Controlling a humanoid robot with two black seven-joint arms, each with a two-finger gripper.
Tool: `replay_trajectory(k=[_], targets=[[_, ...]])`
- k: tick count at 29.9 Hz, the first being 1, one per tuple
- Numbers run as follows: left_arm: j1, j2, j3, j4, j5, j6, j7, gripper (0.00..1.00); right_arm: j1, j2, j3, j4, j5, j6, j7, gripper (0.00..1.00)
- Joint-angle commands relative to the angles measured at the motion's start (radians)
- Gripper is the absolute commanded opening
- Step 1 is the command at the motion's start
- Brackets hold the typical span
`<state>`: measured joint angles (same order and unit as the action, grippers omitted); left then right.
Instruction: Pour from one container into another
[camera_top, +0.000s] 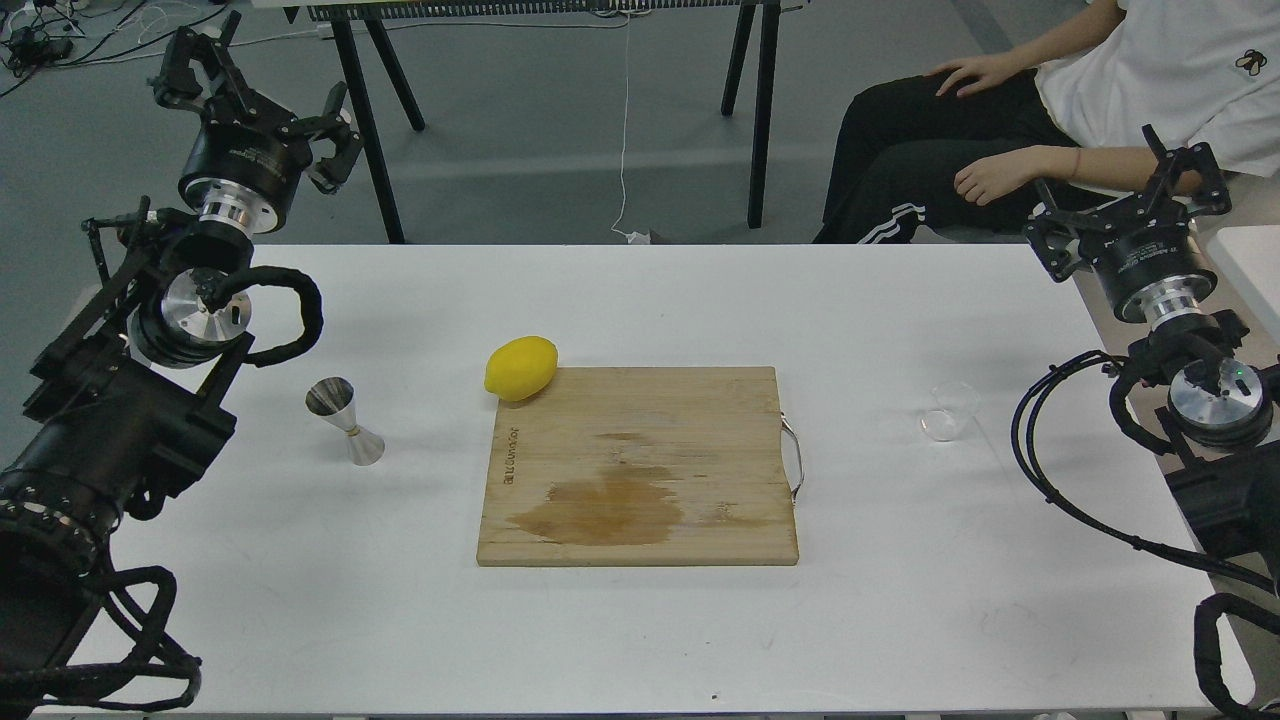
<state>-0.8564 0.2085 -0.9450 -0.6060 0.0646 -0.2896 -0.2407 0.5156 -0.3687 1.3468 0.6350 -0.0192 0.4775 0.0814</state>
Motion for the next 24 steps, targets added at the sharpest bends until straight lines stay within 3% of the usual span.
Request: replay_trajectory(k=[1, 7, 11, 19, 24], targets=[[0.003, -0.001, 0.003, -0.037, 0.0, 0.01, 0.001, 1.0, 0.0, 0.001, 0.0, -0.003, -0.001, -0.002, 0.001, 1.0], [0.051, 0.019, 0.002, -0.13, -0.003, 0.061, 0.017, 1.0, -0.003, -0.001, 0.0, 0.005, 0.002, 0.0, 0.001, 1.0], [0.127, 0.141, 0.061, -0.303, 0.01, 0.05, 0.09, 0.99, -0.005, -0.001, 0.0, 0.011, 0.002, 0.0, 0.0, 1.0], [0.345, 0.455, 0.08, -0.67, 0.204, 0.058, 0.035, 0.99, -0.025, -0.004, -0.001, 0.015, 0.002, 0.001, 0.0, 1.0], [0.506, 0.549, 0.077, -0.849, 0.507, 0.174, -0.031, 0.99, -0.031, -0.006, -0.001, 0.015, 0.002, 0.004, -0.002, 1.0]])
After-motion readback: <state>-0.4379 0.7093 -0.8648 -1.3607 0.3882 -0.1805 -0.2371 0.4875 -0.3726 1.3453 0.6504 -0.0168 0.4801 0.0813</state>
